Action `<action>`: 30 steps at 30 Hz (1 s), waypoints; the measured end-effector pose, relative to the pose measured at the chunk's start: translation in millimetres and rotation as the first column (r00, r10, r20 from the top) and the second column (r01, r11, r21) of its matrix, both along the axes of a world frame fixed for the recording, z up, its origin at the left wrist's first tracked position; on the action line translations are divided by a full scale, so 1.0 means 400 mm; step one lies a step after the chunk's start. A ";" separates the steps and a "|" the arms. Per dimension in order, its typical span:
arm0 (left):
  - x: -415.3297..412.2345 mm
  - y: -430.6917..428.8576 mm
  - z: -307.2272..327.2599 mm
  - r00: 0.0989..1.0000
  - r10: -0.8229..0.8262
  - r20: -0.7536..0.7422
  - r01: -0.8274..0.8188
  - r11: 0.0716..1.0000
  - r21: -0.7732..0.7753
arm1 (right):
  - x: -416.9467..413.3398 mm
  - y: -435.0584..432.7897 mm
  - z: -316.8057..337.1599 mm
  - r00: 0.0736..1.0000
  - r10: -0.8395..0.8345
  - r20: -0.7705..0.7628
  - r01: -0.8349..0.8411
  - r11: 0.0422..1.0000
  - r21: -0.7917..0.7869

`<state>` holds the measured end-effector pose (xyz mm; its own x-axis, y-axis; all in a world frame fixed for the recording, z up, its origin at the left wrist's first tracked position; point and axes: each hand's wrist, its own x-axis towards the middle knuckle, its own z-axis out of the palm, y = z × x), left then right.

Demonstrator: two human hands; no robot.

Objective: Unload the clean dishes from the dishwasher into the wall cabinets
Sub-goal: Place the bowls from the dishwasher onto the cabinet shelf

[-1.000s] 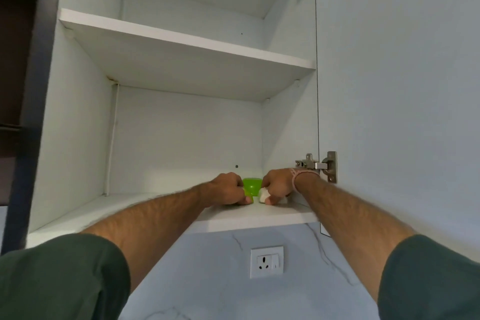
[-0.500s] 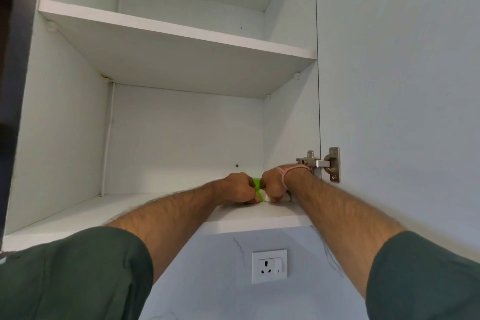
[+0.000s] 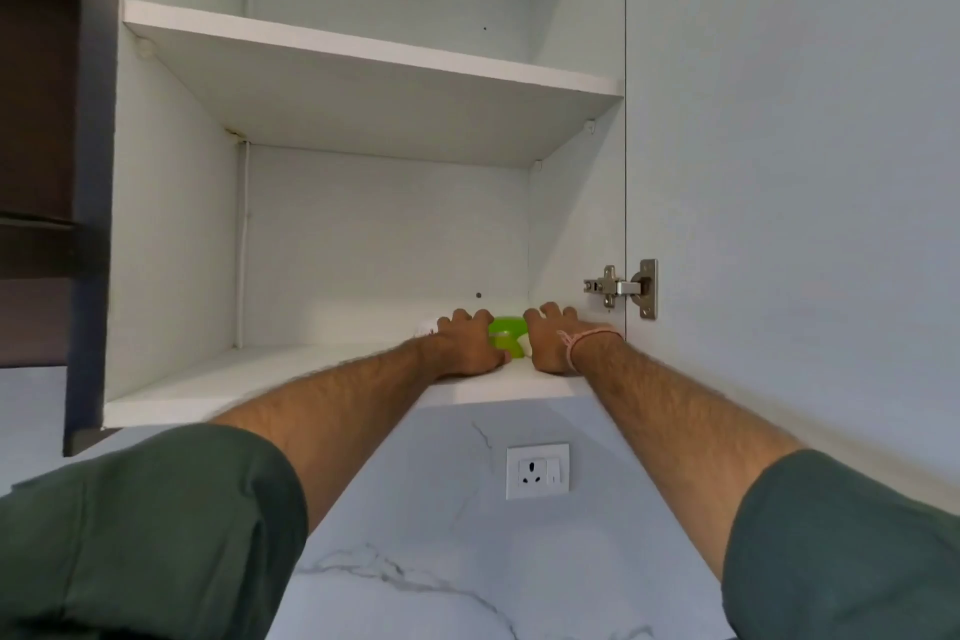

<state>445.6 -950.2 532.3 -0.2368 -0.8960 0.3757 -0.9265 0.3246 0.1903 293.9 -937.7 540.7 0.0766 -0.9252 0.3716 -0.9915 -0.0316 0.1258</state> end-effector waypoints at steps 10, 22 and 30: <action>0.076 0.172 -0.031 0.994 -0.109 -0.030 0.109 0.994 0.009 | 0.013 0.172 -0.039 0.982 0.000 0.191 0.001 1.000 -0.007; 0.174 0.559 -0.195 0.974 -0.226 -0.023 0.227 0.973 0.050 | 0.120 0.610 -0.227 0.971 -0.076 0.228 0.048 0.991 0.123; 0.143 0.840 -0.424 0.934 -0.357 0.014 0.345 0.911 0.224 | 0.126 1.009 -0.450 0.934 -0.197 0.296 0.139 0.968 0.207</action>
